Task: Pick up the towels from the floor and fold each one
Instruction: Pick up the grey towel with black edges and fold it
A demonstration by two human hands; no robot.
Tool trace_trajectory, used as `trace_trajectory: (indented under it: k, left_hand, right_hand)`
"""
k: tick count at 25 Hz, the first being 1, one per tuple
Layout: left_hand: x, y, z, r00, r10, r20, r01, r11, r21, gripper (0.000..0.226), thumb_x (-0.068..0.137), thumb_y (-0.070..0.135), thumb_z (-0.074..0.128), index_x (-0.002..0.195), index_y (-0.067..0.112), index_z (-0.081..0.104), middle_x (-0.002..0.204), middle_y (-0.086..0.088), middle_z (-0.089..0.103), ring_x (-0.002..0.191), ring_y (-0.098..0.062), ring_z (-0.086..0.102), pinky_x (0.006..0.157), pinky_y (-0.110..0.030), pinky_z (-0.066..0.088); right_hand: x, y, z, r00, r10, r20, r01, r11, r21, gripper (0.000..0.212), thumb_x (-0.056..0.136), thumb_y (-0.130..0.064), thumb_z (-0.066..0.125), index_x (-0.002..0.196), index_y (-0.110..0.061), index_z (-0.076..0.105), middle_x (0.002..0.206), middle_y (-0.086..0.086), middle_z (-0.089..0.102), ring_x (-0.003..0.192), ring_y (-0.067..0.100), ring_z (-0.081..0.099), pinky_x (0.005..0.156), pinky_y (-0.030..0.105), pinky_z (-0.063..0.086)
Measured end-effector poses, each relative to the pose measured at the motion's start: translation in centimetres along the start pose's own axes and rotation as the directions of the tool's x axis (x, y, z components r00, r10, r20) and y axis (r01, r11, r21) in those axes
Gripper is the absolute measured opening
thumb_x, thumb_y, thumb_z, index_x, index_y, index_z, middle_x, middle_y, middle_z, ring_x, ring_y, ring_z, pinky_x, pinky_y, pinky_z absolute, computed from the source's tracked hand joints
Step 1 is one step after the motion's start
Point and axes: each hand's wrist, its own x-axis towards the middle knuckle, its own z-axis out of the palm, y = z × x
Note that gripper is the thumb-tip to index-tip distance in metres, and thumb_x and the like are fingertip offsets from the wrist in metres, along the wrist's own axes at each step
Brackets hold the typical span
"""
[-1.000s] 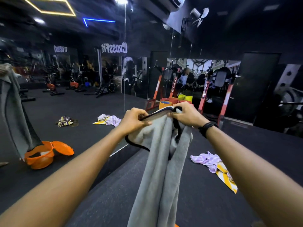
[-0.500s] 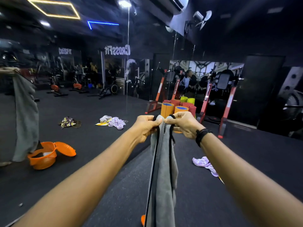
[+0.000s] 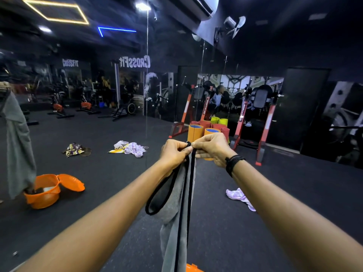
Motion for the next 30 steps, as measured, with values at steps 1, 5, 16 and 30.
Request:
trace_trajectory:
  k: [1,5,16,30]
  left_hand:
    - [-0.2,0.2,-0.1,1.0,0.025,0.014,-0.026,0.999,0.03,0.013,0.082,0.034,0.071,0.087,0.023,0.077,0.069,0.012,0.069,0.067,-0.004,0.058,0.069,-0.031,0.054]
    - [-1.2,0.6,-0.2,0.991,0.122,0.052,-0.128,0.98,0.15,0.014,0.07,0.028,0.083,0.076,0.022,0.072,0.062,0.007,0.063,0.059,-0.001,0.049,0.056,-0.019,0.038]
    - [-0.6,2.7,-2.1,0.993,0.039,0.114,-0.012,0.972,-0.235,0.024,0.102,0.013,0.042,0.089,0.01,0.062,0.079,-0.002,0.06,0.068,-0.005,0.053,0.058,-0.012,0.045]
    - [2.2,6.1,-4.4,0.998,0.056,-0.02,-0.059,0.97,-0.234,0.023,0.097,0.016,0.044,0.081,0.015,0.06,0.082,-0.004,0.063,0.075,-0.013,0.056,0.066,-0.025,0.046]
  right_hand:
    - [0.0,-0.1,0.1,1.0,-0.012,-0.021,0.012,1.0,0.004,0.011,0.083,0.002,0.07,0.074,-0.003,0.064,0.069,0.012,0.066,0.047,0.01,0.064,0.048,0.022,0.055]
    - [-0.2,-0.5,0.1,0.999,-0.017,0.03,0.018,1.0,-0.001,0.016,0.081,0.003,0.072,0.076,-0.006,0.059,0.067,0.013,0.065,0.047,0.014,0.064,0.046,0.024,0.053]
    - [0.5,0.3,-2.7,0.863,-0.294,0.411,0.405,0.889,-0.214,0.025,0.071,-0.016,0.083,0.088,-0.012,0.064,0.074,-0.004,0.066,0.064,0.009,0.059,0.059,0.017,0.048]
    - [0.8,3.0,-1.6,0.793,-0.24,0.56,0.51,0.765,-0.394,0.033,0.074,-0.054,0.073,0.096,-0.031,0.067,0.105,-0.005,0.068,0.095,0.012,0.064,0.084,0.032,0.053]
